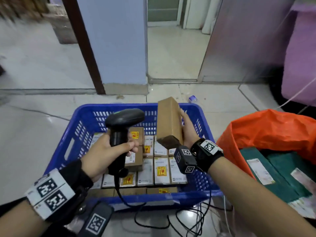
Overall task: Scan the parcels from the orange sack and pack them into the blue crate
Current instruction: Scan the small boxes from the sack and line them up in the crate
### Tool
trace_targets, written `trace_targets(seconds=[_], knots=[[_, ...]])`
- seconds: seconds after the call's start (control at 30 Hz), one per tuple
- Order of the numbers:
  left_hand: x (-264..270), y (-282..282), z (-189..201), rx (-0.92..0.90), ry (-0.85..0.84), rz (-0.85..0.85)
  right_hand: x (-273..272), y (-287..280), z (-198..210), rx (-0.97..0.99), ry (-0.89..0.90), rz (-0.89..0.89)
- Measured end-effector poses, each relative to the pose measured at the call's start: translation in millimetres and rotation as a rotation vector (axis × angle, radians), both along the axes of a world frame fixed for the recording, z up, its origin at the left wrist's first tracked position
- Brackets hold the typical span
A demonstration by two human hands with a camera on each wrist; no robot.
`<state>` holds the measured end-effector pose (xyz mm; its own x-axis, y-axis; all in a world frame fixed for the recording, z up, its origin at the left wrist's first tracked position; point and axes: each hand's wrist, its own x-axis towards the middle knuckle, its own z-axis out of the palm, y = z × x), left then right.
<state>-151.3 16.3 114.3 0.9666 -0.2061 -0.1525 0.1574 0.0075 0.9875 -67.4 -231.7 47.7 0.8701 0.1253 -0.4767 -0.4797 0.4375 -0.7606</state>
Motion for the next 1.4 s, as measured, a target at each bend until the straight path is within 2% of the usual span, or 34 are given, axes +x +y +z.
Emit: trace_targets(seconds=[0.13, 0.27, 0.37, 0.47, 0.6, 0.77, 1.07, 1.2, 1.4], knots=[[8.3, 16.0, -14.9, 0.057, 0.013, 0.060, 2.6, 42.3, -10.2, -0.126, 0.009, 0.101], [20.2, 24.6, -23.9, 0.058, 0.065, 0.132, 1.4, 63.5, -14.1, -0.059, 0.036, 0.209], [24.1, 26.8, -26.3, 0.033, 0.090, 0.128, -2.1, 73.0, -20.1, -0.091, 0.044, 0.295], [23.2, 24.3, -23.3, 0.047, 0.075, 0.088, -6.0, 83.6, -18.8, -0.112, 0.058, 0.232], [18.9, 21.4, -17.9, 0.064, 0.051, 0.045, -7.5, 88.0, -14.8, -0.078, -0.036, 0.194], [17.6, 20.2, -13.5, 0.053, 0.040, 0.044, -13.2, 88.0, -12.3, -0.014, -0.118, 0.397], [14.0, 30.1, -10.9, 0.030, 0.078, 0.163, -3.7, 77.9, -27.3, 0.140, -0.035, 0.254], [12.0, 35.0, -13.9, 0.049, 0.081, 0.168, 4.5, 77.4, -29.0, 0.058, -0.039, 0.333], [14.4, 42.4, -15.1, 0.062, 0.132, 0.184, 25.0, 69.5, -19.7, -0.221, -0.044, 0.517]])
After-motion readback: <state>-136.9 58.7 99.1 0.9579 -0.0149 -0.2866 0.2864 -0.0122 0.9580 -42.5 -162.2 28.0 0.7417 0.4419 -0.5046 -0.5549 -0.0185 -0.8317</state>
